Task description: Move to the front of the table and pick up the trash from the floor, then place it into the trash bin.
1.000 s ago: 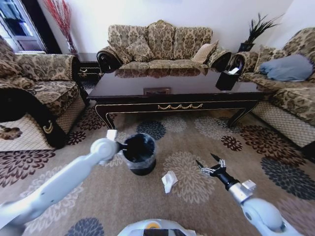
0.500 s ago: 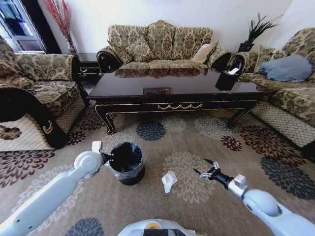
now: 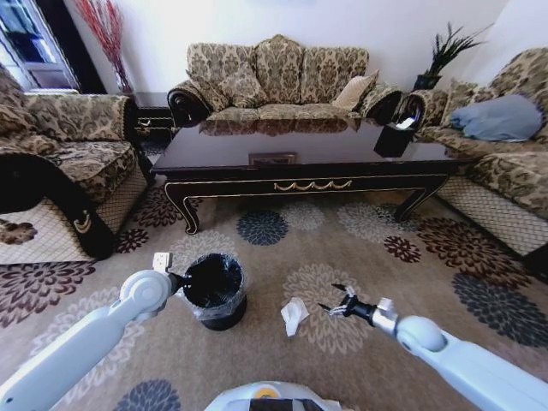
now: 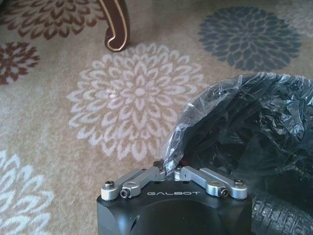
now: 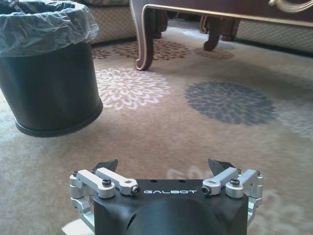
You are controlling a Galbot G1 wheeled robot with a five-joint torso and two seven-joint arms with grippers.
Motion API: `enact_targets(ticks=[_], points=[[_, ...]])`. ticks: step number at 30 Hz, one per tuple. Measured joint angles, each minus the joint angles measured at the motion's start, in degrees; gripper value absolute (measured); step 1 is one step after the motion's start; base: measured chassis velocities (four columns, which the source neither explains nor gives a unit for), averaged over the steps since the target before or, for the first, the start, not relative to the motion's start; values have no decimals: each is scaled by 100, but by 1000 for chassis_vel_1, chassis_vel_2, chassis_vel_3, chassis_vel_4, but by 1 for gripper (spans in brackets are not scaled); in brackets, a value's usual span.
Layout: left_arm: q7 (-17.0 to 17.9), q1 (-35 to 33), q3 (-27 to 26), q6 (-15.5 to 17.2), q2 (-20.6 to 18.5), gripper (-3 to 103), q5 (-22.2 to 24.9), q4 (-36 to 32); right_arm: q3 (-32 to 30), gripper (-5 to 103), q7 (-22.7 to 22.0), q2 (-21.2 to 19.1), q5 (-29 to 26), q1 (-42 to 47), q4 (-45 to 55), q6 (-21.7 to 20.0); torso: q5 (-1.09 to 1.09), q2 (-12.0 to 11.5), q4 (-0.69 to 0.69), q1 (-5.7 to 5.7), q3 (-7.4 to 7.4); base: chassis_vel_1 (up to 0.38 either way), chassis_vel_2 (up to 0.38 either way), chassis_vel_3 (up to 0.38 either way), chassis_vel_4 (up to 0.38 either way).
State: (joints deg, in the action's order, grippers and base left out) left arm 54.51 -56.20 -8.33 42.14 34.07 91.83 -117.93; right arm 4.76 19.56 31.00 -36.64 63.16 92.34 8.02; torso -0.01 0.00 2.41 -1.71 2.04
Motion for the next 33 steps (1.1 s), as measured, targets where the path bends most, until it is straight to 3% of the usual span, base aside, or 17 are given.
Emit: enact_targets(ticks=[12,33], points=[[17,-418,-391,-1,34,2,25,-79,948,100,63,753,151,-689,-939,-17,0,0,2,0,0,0,0,0,0],[96,-401,-341,-1,-147,2,59,-332,1661,100,211,1672,871,-1199,-2773,360,1,0,0,0,0,0,0,0,0]])
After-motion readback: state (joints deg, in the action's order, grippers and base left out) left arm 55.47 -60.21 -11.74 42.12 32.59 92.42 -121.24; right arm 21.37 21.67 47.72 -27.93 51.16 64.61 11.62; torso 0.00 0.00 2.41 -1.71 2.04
